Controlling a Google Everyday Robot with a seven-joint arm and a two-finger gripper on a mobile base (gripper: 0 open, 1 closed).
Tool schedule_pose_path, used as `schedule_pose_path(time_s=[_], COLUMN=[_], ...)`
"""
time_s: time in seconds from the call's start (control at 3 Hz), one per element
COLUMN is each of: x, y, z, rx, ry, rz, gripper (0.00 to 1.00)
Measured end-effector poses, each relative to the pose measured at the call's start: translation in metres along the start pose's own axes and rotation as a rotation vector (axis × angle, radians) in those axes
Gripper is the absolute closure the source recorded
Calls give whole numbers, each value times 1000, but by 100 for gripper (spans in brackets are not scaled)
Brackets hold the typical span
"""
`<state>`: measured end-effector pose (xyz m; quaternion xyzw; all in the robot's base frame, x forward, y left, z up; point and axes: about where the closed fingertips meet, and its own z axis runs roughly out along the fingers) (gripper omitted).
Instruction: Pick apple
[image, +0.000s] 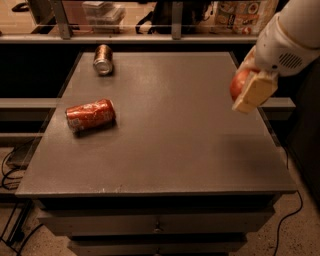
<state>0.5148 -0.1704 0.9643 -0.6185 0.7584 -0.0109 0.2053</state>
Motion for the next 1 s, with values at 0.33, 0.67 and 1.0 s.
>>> schedule_pose_path(time_s=[0.33,0.67,1.0], x=[-5,-11,-11], y=[-37,-48,-48], z=[-41,-62,-62], rx=[92,141,141], ry=[-40,-63,-63], rz=[-11,-13,-13], gripper=[100,100,100])
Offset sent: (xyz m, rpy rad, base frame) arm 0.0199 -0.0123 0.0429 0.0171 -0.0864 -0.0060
